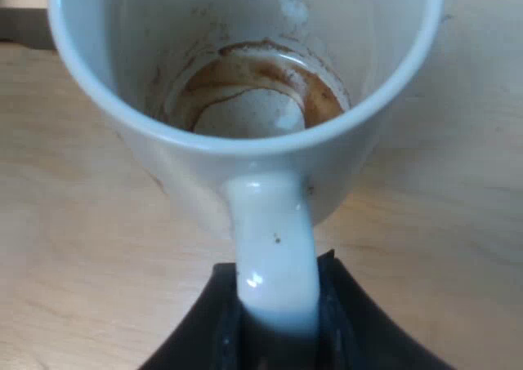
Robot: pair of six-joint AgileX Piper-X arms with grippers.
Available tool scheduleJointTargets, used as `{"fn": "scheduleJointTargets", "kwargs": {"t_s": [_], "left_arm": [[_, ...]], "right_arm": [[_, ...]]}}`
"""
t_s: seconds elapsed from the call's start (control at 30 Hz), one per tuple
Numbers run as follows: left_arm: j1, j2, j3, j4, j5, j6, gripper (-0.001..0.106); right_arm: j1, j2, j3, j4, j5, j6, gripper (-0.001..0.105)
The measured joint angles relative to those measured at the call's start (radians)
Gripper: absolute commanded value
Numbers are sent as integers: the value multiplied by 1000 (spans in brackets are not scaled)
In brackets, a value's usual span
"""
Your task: Place mug into machine
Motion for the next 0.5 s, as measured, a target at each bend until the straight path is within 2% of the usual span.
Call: {"fn": "scheduleJointTargets", "kwargs": {"t_s": [0.1, 0.23, 0.33, 0.5], "left_arm": [[52, -7, 0, 7, 5, 2, 102], [107, -24, 0, 77, 22, 57, 102], [112, -30, 0, 141, 15, 78, 102], [112, -60, 0, 168, -3, 84, 102]], "right_arm": [[62, 0, -15, 0, 18, 20, 0], [181, 7, -32, 8, 104, 44, 0], [264, 28, -49, 8, 134, 67, 0], [402, 95, -84, 6, 181, 115, 0]]}}
